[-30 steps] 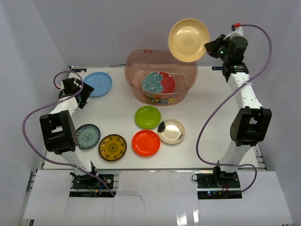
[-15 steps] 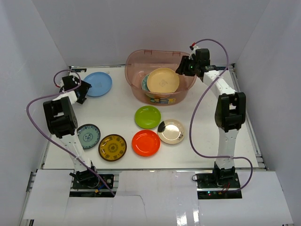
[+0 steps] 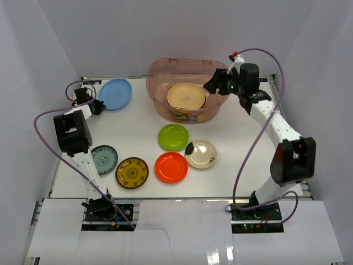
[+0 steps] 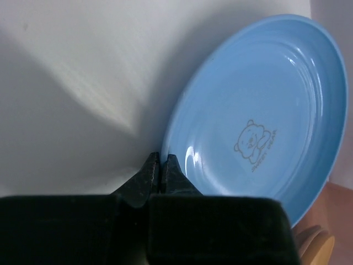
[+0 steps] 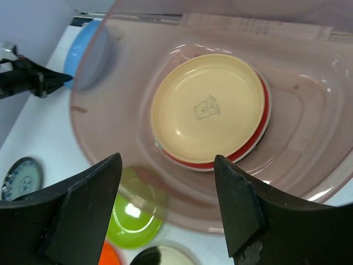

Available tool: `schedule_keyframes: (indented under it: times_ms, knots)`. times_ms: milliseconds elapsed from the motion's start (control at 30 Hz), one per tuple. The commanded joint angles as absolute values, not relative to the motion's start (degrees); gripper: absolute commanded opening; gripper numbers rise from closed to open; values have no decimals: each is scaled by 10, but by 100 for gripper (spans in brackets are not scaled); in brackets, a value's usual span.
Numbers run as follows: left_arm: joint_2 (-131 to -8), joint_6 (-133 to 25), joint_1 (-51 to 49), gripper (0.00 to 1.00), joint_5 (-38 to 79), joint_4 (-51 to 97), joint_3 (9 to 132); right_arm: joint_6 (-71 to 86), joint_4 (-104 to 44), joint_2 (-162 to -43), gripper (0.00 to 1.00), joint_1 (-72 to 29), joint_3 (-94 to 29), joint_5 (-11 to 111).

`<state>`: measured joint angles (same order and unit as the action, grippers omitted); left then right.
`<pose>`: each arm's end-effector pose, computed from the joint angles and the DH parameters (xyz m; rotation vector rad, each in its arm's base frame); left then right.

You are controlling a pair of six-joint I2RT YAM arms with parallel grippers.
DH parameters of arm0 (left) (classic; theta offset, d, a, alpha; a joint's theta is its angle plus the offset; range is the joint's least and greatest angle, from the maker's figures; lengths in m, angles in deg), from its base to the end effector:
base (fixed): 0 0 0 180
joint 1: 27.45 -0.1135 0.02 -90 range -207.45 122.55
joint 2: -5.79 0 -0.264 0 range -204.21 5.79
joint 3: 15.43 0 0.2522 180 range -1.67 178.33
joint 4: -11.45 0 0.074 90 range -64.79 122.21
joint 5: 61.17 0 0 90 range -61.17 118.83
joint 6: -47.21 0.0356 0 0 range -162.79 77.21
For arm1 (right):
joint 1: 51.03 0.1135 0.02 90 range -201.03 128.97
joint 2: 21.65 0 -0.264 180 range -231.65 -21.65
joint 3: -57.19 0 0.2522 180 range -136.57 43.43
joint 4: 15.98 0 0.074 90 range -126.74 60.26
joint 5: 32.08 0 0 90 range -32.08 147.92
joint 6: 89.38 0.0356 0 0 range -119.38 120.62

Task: Place the plates into the plastic bin on the countertop

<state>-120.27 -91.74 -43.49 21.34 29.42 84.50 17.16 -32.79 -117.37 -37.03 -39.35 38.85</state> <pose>0.4629 0.1283 0.1398 -1.2195 2.0370 -0.4336 0.3872 0.1085 0.3501 -0.1956 1.8787 0.6756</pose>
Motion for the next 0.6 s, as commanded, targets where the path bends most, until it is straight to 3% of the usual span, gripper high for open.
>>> schedule_keyframes:
  times_ms: [0,300,433,567]
  knots:
    - [-1112,-911,-434,0,179,292,796,205,-228,-1082,73,-364,-247,374]
    - [-783,-951,-381,0,128,171,632,272,-175,-937,70,-364,25,411]
    - [-752,-918,-305,0,149,183,670,259,-183,-889,69,-364,120,433]
    - [-822,-877,-185,0,155,231,766,249,-202,-880,68,-364,190,415]
